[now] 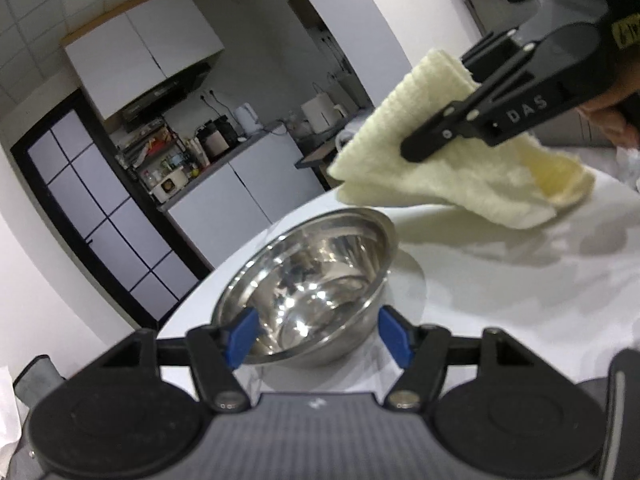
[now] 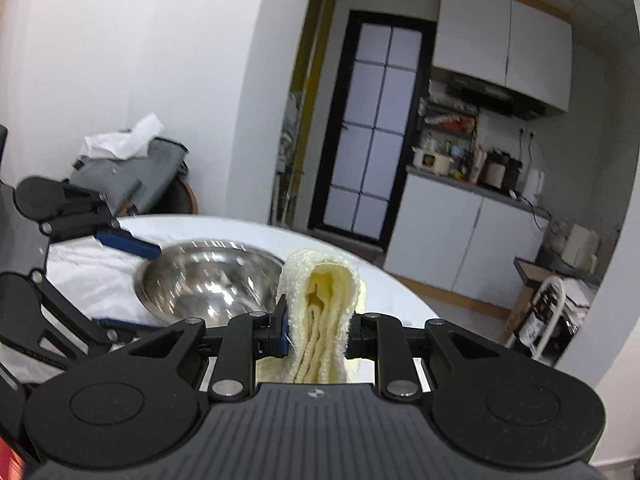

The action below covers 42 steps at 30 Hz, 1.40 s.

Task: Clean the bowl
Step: 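Lift the bowl off the table with the left gripper while the right gripper holds the towel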

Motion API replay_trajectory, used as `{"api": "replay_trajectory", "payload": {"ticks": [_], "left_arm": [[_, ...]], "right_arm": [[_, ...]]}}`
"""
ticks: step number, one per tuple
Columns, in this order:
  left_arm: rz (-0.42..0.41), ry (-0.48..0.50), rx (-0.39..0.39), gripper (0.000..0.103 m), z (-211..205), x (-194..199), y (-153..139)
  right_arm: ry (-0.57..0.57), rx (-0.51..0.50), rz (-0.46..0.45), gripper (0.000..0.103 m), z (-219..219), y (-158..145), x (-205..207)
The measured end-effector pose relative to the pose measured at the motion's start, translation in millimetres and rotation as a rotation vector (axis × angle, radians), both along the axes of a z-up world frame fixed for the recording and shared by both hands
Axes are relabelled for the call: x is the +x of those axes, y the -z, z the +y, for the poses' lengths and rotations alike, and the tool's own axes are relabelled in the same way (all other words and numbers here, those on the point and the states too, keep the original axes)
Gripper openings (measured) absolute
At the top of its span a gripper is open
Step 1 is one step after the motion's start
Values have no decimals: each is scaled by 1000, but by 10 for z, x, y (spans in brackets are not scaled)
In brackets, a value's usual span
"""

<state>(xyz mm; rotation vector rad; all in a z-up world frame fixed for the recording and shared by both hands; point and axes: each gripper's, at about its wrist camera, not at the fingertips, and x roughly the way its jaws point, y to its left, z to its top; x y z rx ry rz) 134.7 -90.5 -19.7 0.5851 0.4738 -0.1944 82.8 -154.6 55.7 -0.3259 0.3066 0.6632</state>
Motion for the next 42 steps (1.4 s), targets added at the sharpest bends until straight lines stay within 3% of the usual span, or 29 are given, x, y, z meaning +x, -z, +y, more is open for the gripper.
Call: {"api": "replay_trajectory", "payload": {"ticks": [3,10,15,18,21,26,29,31,35,36,42], "left_arm": [[28,-6,-46,36,-2,37,7],[53,3,-8,35,-136,108,57],[76,-10,-4,39,-147,157,53],[96,-16,28,45,-158,165,101],[106,-32,61,45,-164,166,157],[118,-58,26,45,-85,141,122],[124,-87,12,36,-42,130,111],[140,-89,-18,26,-4,127,87],[154,-92,-21,19,15,106,44],[158,-91,-24,12,17,108,40],[203,-60,-170,10,128,82,-47]], "right_arm": [[-17,-23,29,24,-1,86,24],[-144,-62,42,24,143,259,-100],[-199,-66,25,24,208,286,-180],[-218,-75,14,24,222,299,-210],[-229,-84,17,24,220,310,-214],[-233,-93,21,24,198,304,-198],[-235,-102,21,24,207,308,-200],[-234,-112,19,24,221,312,-205],[-233,-117,17,24,217,301,-211],[-232,-118,17,24,229,298,-205],[-230,-110,13,24,264,287,-206]]}}
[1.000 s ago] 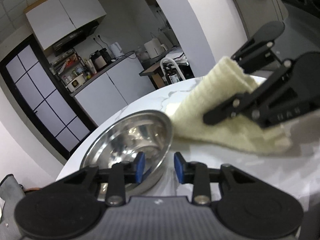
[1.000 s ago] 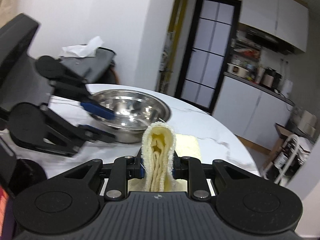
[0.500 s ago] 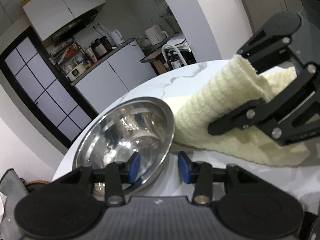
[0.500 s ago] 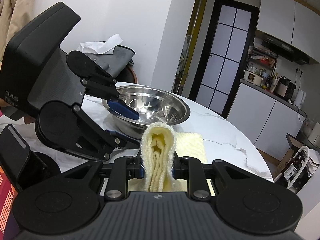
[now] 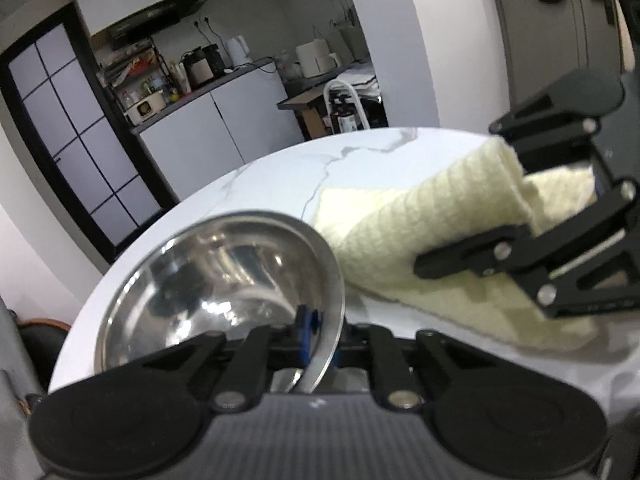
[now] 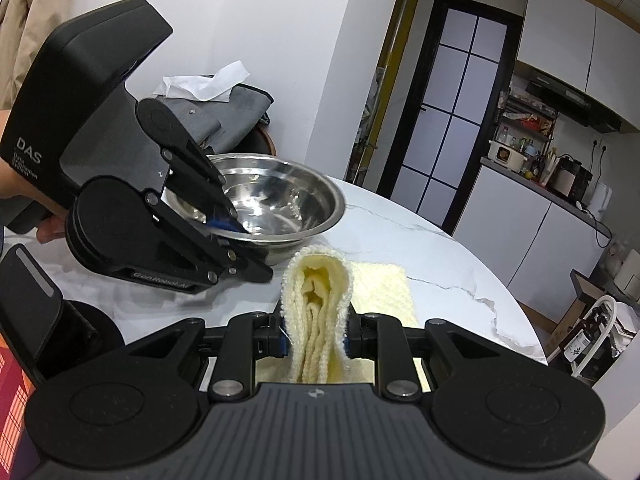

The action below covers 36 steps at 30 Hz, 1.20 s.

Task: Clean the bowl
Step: 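Lift the bowl off the table with the left gripper while the right gripper holds the towel, then lower the towel onto the table and open the right gripper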

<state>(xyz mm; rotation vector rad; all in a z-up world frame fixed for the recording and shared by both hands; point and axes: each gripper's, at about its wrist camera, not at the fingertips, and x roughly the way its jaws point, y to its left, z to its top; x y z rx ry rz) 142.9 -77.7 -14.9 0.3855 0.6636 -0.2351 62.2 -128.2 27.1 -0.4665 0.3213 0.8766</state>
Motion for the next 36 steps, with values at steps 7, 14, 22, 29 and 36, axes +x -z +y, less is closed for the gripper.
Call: {"api": "replay_trajectory", "payload": {"ticks": [7,14,22,29,36], "left_arm": [[-8,62,-78,9,61,-130,-73],[-32,109,-113,7,95,-248,-124],[-44,142,-198,7,173,-293,-153],[-48,136,-359,7,403,-289,-198],[-63,93,-380,5,540,-231,-204]], "right_arm": [[-17,46,-44,24,29,-91,-84],[-31,25,-65,24,113,-102,-133],[-21,1,-72,24,159,-75,-119],[-42,-53,-148,24,250,-16,-196],[-77,-106,-202,24,387,-1,-320]]}}
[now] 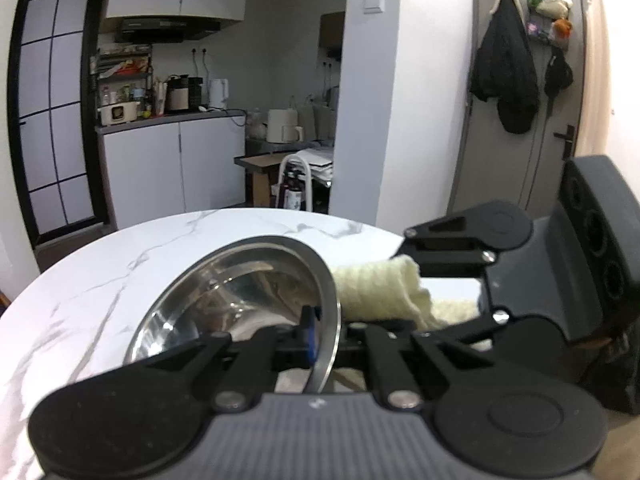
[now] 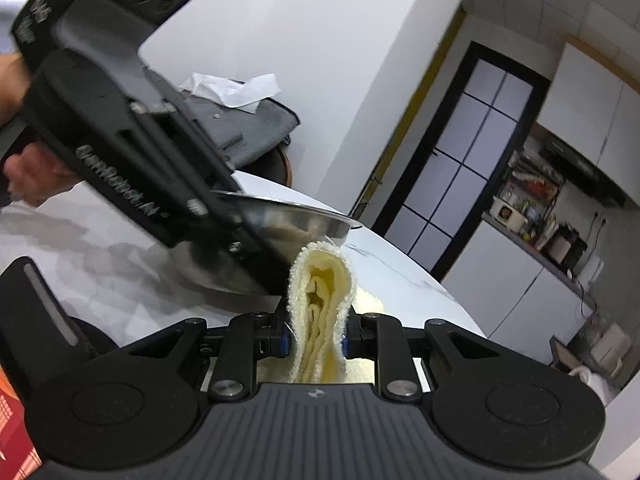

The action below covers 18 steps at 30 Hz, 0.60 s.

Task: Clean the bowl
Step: 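Lower the towel onto the table and open the right gripper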

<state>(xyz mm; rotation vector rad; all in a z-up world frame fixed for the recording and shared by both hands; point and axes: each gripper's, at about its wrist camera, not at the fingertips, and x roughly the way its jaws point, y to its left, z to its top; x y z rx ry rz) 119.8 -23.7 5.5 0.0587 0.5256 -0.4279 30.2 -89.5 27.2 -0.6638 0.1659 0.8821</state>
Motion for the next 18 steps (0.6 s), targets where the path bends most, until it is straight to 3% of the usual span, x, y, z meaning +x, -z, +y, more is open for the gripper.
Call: {"api": "replay_trajectory", "payload": {"ticks": [4,6,8,10,18], "left_arm": [[5,-19,-1,6,47,35,11],[4,-30,2,6,66,44,12],[6,-37,4,6,78,45,10],[15,-45,-1,6,113,70,24],[14,-70,-17,6,209,73,6]], "right_arm": [[17,-42,26,25,64,63,29],[26,-40,47,38,64,77,52],[56,-16,80,60,30,57,83],[71,21,120,71,-33,13,113],[112,94,253,75,-284,-149,238]]}}
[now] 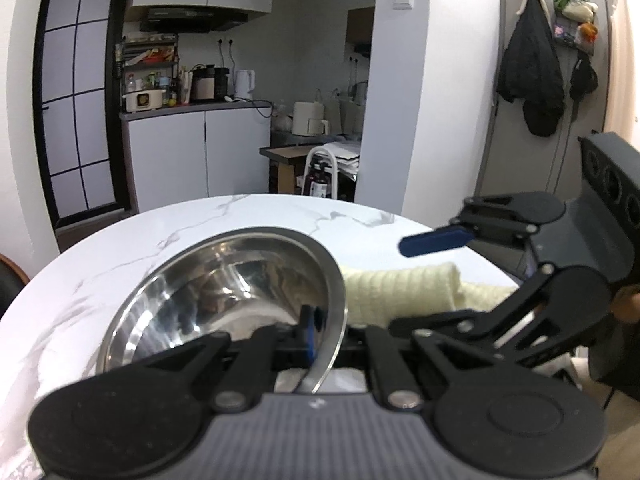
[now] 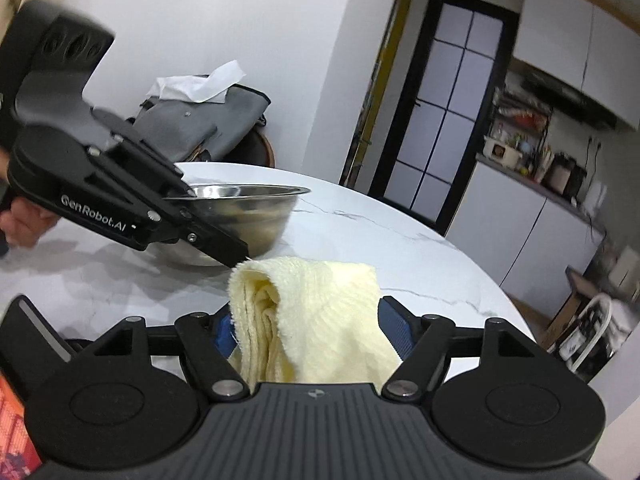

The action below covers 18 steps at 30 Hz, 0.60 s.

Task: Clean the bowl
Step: 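Lower the towel onto the table and open the right gripper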

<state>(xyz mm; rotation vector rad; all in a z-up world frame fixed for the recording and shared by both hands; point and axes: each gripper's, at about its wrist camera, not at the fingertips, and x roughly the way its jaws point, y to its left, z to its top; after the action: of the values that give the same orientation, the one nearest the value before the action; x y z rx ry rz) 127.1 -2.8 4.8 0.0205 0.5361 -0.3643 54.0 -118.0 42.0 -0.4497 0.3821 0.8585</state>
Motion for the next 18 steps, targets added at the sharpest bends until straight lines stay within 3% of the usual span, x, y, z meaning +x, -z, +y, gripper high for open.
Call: {"api": "replay_trajectory", "payload": {"ticks": [9,18], "left_arm": [[-2,-19,-5,6,3,-6,-20],[-16,-55,-14,6,-135,-30,-66]], "right_arm": [[-50,3,39,75,-213,-114,-70],[-49,-135,8,75,-253,-47,-90]]}}
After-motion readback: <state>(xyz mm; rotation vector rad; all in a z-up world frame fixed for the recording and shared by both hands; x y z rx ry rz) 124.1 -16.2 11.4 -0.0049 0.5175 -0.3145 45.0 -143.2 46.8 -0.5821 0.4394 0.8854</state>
